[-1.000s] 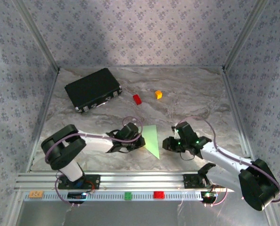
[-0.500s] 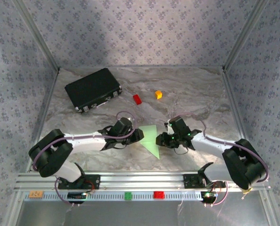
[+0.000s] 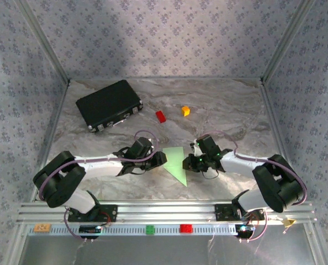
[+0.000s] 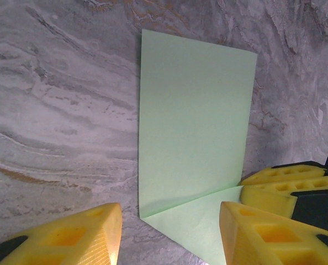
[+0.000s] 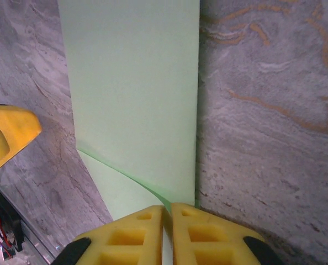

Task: Fold a paper plane with a square sheet of paper (pick it up from the middle)

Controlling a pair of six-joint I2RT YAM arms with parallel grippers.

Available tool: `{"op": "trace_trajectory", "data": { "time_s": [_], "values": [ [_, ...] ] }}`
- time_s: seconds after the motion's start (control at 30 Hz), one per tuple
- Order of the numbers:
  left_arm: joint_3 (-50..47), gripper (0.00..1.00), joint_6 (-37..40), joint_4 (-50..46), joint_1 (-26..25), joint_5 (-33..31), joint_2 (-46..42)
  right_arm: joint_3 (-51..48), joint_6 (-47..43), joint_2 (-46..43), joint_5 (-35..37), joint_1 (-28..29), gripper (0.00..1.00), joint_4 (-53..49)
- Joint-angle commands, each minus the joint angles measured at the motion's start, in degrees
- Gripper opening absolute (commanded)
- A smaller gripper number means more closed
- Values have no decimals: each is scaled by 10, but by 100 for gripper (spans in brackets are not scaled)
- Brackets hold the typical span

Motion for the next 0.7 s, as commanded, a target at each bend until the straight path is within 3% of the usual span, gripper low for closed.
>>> {"op": "trace_trajectory", "data": {
  "time_s": [0.0, 0.67],
  "values": [
    [-6, 50, 1, 7, 7, 10, -11, -2, -13, -17, -14, -11, 11, -6],
    [44, 64, 7, 60, 21, 82, 47, -34, -16, -44, -47, -51, 10, 11]
  ]
}}
